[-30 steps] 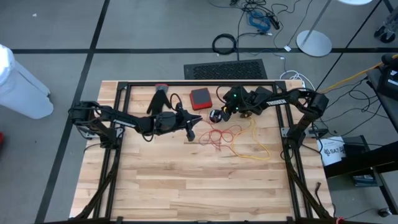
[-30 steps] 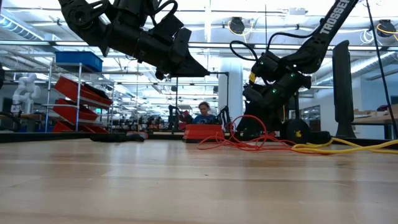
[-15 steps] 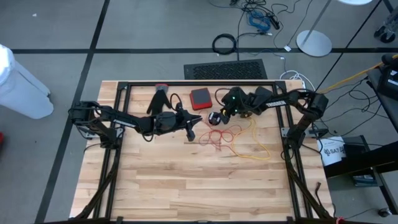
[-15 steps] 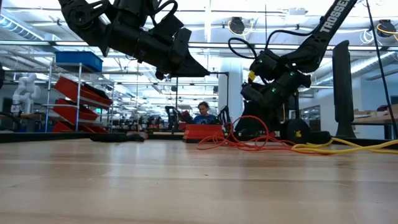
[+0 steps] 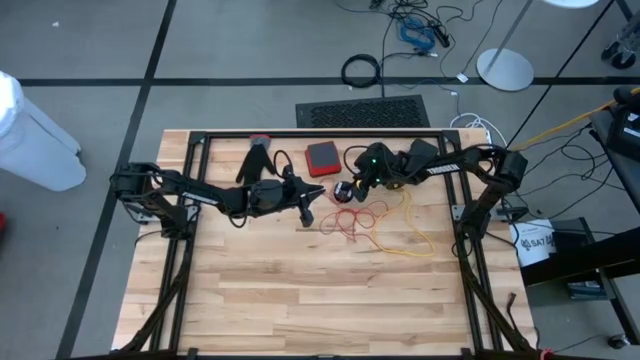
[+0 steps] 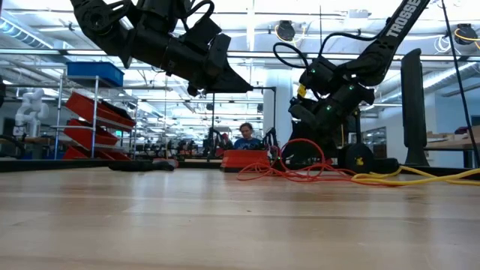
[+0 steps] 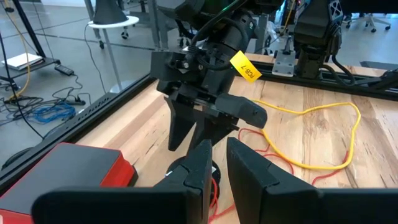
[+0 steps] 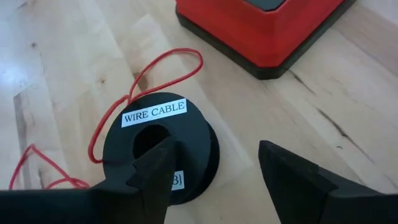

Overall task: Coil cords
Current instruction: Uncoil the red wire from the spool

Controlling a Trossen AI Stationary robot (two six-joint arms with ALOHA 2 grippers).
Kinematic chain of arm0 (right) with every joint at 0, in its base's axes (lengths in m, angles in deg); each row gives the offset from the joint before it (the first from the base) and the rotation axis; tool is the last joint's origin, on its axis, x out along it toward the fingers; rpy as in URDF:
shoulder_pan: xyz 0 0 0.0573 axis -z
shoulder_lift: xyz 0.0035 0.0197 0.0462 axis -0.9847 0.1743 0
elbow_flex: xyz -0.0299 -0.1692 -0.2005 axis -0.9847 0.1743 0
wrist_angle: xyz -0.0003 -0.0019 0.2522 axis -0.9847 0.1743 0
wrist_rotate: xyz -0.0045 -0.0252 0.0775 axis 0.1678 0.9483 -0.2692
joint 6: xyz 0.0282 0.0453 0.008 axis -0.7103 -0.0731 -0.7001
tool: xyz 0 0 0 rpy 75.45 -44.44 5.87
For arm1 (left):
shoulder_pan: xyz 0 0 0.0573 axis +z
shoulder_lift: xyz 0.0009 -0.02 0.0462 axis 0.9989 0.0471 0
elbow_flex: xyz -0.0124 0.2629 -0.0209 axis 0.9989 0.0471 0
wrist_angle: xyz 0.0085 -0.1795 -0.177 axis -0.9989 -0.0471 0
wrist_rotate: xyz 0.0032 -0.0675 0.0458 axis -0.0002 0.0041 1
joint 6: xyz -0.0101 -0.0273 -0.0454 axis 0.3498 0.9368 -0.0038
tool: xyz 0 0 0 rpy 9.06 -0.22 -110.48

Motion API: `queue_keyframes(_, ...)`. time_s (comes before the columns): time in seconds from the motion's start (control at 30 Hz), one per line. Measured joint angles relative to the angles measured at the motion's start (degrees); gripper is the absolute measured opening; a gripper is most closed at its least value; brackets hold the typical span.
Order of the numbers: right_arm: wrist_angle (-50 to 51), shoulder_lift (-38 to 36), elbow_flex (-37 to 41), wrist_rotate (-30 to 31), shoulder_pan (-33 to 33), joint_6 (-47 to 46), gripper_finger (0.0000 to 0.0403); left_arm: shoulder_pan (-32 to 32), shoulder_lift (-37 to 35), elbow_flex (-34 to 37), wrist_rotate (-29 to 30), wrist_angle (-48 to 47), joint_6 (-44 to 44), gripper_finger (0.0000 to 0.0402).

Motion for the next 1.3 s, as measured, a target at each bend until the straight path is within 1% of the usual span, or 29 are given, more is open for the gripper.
queue_keyframes(0.07, 0.1, 0.0, 0.0, -0.8, 0.0, 0.0, 0.0221, 0.0, 0.0, 0.0, 0.0, 0.0, 0.0, 0.0057)
queue_keyframes(0.47, -2.8, 0.0, 0.0, -0.4, 0.0, -1.3, 0.0222, 0.0, 0.0, 0.0, 0.0, 0.0, 0.0, 0.0057)
queue_keyframes(0.73, 0.3, 0.0, 0.0, -0.7, -0.4, -1.3, 0.0222, 0.0, 0.0, 0.0, 0.0, 0.0, 0.0, 0.0057)
queue_keyframes(1.0, 0.0, 0.0, 0.0, 0.5, -1.0, -0.4, 0.0221, 0.0, 0.0, 0.0, 0.0, 0.0, 0.0, 0.0057)
queue_keyframes(1.3, 0.0, 0.0, 0.0, 0.6, -1.1, 0.0, 0.0183, 0.0, 0.0, 0.0, 0.0, 0.0, 0.0, 0.0057)
